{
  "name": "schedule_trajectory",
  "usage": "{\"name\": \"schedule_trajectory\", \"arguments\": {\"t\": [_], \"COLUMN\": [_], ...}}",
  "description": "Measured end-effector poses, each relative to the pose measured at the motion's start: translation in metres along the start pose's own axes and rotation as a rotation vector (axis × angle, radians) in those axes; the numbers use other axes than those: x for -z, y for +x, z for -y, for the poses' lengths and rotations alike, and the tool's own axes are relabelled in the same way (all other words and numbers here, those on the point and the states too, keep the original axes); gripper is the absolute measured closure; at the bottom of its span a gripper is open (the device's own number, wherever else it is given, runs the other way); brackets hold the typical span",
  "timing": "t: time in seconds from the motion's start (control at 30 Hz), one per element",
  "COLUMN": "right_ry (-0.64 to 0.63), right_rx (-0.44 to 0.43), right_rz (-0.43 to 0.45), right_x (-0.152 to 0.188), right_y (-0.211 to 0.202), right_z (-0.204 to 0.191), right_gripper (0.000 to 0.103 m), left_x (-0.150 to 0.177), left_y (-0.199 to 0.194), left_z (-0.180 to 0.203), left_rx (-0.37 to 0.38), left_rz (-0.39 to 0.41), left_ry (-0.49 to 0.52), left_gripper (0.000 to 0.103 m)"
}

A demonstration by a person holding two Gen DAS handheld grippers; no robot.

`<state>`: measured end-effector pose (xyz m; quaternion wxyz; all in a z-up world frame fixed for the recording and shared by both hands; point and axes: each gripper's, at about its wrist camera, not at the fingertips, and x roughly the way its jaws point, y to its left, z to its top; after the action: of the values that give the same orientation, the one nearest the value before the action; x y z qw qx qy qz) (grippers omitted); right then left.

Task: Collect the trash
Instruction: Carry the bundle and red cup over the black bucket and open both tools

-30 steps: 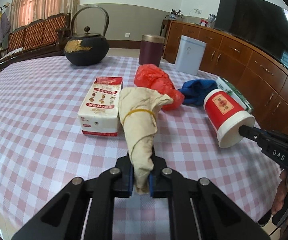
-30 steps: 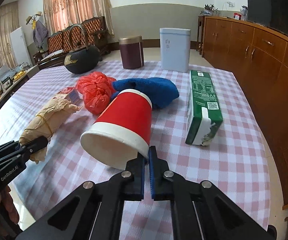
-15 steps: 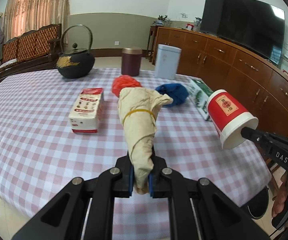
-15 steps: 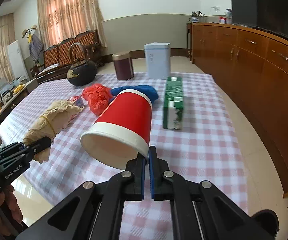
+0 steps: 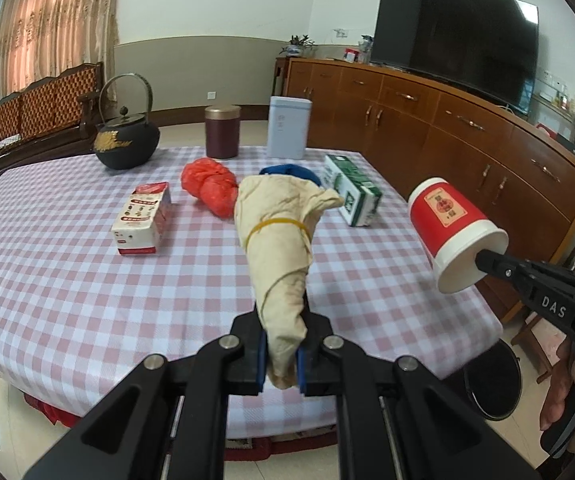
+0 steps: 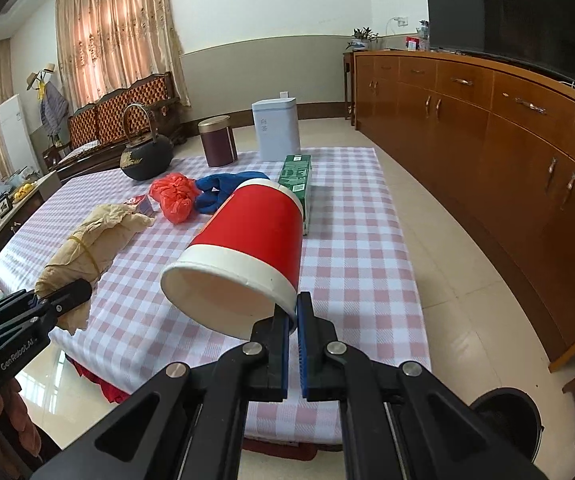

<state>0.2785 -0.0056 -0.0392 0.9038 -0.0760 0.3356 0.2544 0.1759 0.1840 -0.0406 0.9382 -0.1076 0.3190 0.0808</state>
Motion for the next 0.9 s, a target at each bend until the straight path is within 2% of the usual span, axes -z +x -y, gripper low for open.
{"name": "schedule_trajectory", "arguments": {"t": [0.4, 0.9], "right_ry": [0.032, 0.102], "right_rx": [0.048, 0.163], "right_rz": [0.036, 0.078], "right_x": [0.015, 0.047], "right_y": [-0.043, -0.112], "right_z": [0.014, 0.059], "right_gripper": [0.099, 0.099], "left_x": [0.005, 0.014], "left_y": [-0.028, -0.041], "left_z": [0.03, 0.102], "left_rx": [0.053, 0.176], "left_rz": [0.029, 0.032], "left_ry": [0.041, 0.145], "left_gripper": [0.091, 0.091]}}
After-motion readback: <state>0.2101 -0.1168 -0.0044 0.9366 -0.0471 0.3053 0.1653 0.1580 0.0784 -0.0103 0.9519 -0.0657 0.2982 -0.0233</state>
